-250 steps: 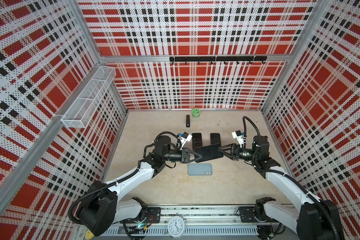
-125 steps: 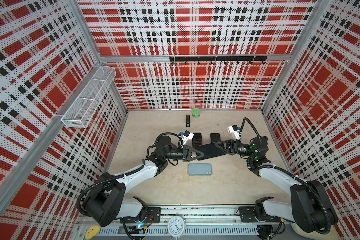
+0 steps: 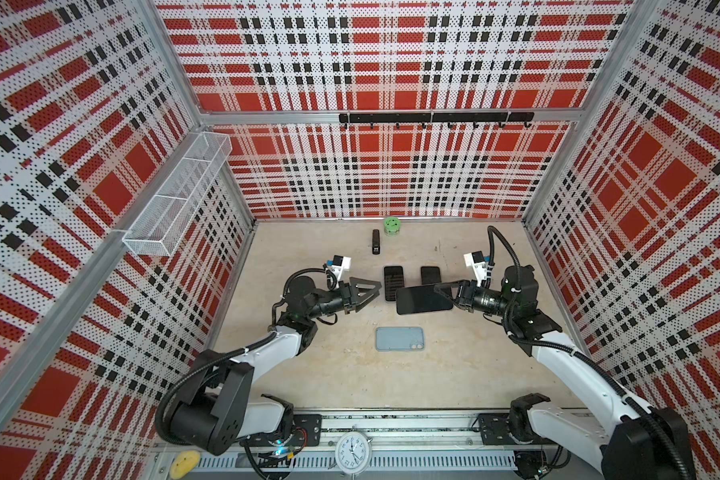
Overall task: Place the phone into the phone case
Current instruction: 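Lower the phone onto the light blue case with the right gripper while the left approaches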
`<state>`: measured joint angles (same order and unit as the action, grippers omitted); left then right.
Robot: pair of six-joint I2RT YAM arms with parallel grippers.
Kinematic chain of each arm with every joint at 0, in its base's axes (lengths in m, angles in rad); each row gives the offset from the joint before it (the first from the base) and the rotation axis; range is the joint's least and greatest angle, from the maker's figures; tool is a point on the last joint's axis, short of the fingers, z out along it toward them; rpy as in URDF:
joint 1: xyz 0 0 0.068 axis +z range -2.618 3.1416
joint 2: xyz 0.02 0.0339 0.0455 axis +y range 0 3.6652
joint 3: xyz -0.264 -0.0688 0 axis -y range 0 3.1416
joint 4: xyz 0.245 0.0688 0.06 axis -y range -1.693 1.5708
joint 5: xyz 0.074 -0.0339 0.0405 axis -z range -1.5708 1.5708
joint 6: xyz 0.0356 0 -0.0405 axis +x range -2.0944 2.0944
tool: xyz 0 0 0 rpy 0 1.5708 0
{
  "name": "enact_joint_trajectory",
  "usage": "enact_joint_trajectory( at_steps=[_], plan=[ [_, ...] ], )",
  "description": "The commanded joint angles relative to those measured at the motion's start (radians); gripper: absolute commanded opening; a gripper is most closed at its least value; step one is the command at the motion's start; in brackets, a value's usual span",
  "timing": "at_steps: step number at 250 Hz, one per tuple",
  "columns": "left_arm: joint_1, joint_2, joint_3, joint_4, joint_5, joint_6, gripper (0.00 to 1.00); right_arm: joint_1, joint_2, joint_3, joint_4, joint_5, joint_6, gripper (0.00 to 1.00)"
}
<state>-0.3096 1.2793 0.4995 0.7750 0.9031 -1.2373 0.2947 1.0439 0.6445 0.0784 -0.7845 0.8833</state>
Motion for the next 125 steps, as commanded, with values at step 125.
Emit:
enact_joint_trajectory(
  at_steps=[125],
  plan=[
    [-0.136,-0.289,-0.103,-0.77,-0.588,0.32,0.99,0.317,0.379,-0.028,0.19,0.45,0.148,0.0]
  ],
)
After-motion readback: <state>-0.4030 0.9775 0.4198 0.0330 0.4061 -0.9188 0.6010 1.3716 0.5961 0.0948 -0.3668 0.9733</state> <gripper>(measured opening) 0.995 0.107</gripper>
